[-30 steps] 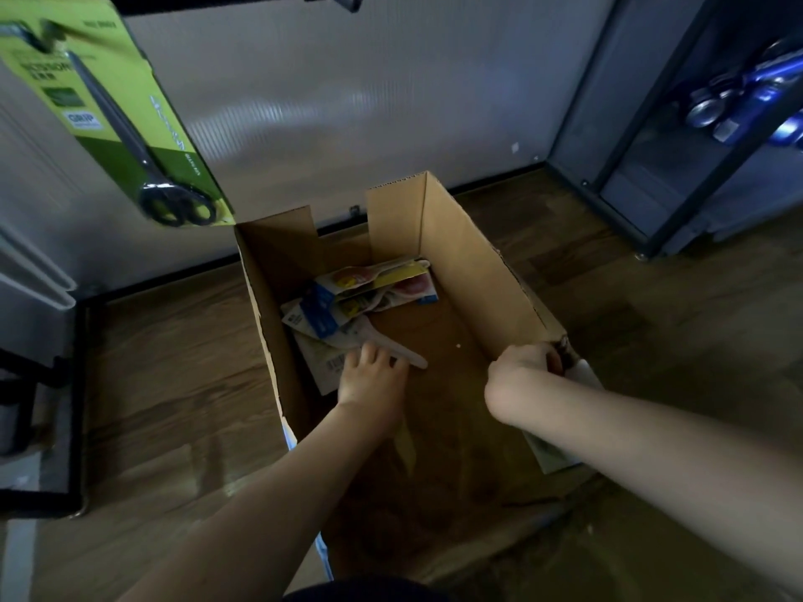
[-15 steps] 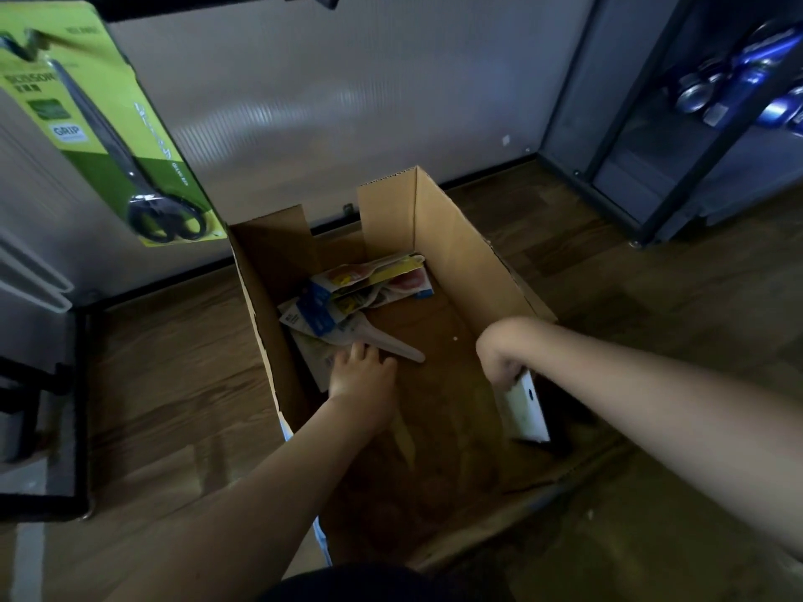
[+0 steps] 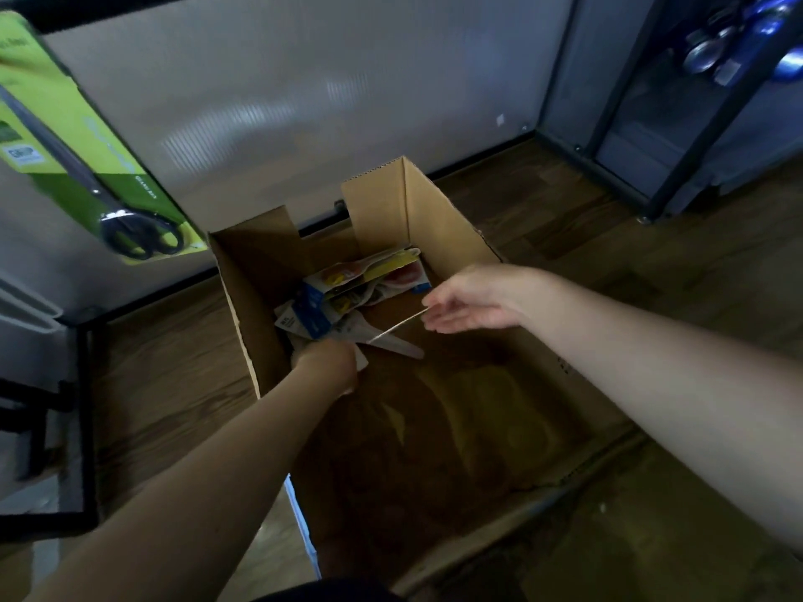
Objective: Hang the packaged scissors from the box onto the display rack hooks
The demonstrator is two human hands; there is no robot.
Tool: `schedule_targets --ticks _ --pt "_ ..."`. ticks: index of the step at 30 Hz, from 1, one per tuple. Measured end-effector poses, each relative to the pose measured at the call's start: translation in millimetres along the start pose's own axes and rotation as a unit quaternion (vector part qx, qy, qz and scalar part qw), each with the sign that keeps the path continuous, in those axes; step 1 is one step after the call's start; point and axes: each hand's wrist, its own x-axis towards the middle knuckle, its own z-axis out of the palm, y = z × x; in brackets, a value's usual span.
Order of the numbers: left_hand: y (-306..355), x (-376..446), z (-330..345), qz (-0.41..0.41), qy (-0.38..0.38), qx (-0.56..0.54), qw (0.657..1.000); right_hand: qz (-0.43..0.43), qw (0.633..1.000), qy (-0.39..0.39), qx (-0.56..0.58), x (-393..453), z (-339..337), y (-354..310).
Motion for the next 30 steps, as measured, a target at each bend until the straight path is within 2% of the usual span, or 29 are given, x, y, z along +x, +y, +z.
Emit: schedule_targets --ticks 3,6,9,12,14,17,22,27,30 --pt "7 8 3 -0.007 -0.006 0.024 1.0 -0.052 0.999 -0.001 0.002 8 6 4" --pt "16 19 7 -0.012 -0.009 0.04 0.999 -0.115 0.989 0.076 -0.05 19 11 8" --pt "19 35 14 -0.005 -0.037 0.082 0.996 -0.178 0.958 0.163 -0.158 26 12 14" --pt "17 48 25 0.052 -0.048 0.161 0.984 -0.22 0.924 0.204 -0.235 31 10 19" --pt "19 44 27 0.022 -0.024 0.143 0.989 -0.231 0.9 0.227 -0.293 34 7 22" --pt "21 41 28 0.002 0.017 0.176 0.984 -0.24 0.867 0.263 -0.35 38 3 27" --pt "23 41 36 0.002 0.07 0.221 0.973 -0.246 0.841 0.291 -0.384 45 4 30" --pt "27 31 31 -0.012 0.072 0.219 0.973 -0.247 0.802 0.32 -0.44 43 5 32" --pt "28 23 24 -0.022 0.071 0.194 0.978 -0.24 0.755 0.341 -0.506 36 5 30"
